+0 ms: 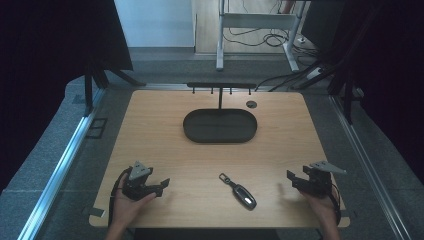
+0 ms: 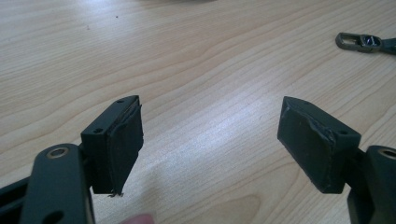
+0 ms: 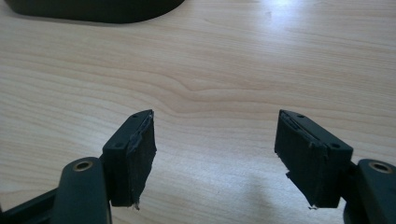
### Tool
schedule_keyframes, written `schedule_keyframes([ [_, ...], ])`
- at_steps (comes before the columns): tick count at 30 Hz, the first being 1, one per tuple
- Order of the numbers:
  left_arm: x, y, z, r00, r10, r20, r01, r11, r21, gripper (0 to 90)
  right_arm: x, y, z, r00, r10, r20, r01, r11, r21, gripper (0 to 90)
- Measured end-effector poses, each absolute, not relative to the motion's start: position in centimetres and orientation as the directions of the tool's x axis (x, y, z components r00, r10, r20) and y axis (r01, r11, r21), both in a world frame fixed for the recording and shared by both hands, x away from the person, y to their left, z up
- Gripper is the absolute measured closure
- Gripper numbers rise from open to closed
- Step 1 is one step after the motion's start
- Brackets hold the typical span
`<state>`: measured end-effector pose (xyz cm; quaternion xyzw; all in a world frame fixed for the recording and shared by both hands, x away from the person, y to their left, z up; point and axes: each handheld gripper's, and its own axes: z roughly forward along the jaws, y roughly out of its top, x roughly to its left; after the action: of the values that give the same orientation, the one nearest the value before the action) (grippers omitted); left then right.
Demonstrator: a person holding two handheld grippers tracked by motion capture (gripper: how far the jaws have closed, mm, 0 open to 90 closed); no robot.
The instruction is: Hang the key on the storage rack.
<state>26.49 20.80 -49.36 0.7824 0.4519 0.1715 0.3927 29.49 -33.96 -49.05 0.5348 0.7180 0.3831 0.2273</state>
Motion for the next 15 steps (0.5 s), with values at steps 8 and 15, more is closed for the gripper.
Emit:
schedule_keyframes([
  [8,26.4,20.5,-49.4,0.542,0.836,-0.085,0.572,-0.293,0.766,23.0,29.3,-34.0,-48.2,-0.318,0.944,0.093,0.582,0.117,0.804,34.1],
  [15,26.3,20.5,-49.5,0.539,0.837,-0.095,0.579,-0.286,0.763,23.1,28.9,-34.1,-47.4,-0.355,0.933,0.054,0.567,0.169,0.806,37.3],
])
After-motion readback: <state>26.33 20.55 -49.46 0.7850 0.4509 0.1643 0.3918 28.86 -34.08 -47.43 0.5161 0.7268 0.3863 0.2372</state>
